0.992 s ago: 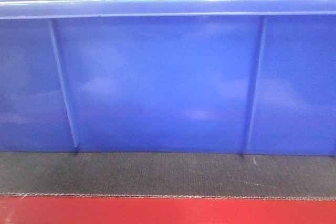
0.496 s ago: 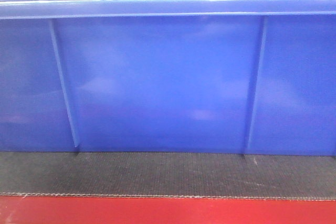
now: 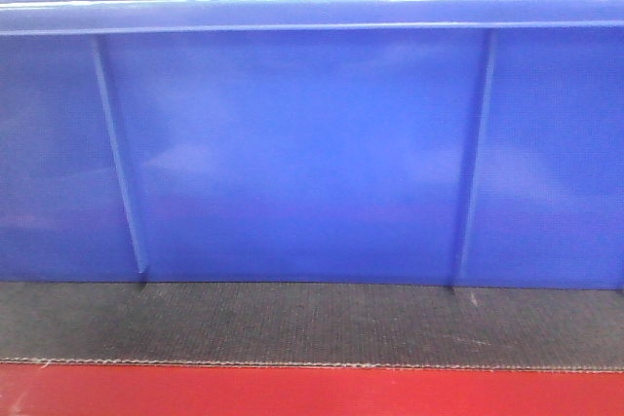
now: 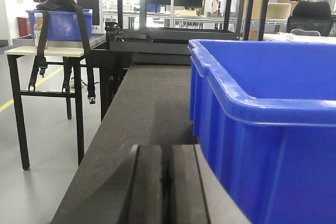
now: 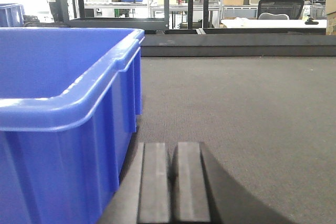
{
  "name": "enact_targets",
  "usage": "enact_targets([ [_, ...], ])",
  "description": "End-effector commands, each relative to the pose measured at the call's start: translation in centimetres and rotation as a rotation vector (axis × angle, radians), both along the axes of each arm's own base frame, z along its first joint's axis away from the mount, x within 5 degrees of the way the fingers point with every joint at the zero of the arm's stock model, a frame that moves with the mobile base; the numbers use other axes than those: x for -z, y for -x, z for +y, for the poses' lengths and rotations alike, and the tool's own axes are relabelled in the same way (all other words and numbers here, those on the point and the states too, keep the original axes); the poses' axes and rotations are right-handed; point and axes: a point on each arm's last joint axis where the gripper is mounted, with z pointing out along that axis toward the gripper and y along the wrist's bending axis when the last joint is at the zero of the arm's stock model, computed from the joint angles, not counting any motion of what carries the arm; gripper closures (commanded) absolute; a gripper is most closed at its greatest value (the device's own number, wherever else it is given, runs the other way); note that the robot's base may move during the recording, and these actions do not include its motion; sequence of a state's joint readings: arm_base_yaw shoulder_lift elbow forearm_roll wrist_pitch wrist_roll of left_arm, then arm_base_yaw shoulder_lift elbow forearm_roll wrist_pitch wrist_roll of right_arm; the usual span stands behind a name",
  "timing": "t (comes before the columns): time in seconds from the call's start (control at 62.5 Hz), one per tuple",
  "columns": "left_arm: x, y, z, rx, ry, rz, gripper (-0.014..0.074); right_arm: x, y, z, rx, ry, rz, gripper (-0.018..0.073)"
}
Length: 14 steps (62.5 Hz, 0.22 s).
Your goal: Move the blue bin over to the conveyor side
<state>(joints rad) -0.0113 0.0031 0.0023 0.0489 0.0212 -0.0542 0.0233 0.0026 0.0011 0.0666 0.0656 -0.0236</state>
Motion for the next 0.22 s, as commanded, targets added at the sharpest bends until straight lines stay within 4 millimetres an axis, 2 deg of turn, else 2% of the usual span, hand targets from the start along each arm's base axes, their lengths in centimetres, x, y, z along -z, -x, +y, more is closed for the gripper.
enact_targets([
  [0.0,-0.19,0.05,0.00,0.000,-0.004,-0.016,0.0594,-0.24,0.03,-0.01,0.001,0.001,-0.025,0.0641],
  [0.208,-0.19,0.05,0.00,0.000,-0.004,-0.016,0.0594,-0.24,0.03,-0.01,0.001,0.001,-0.025,0.0641],
])
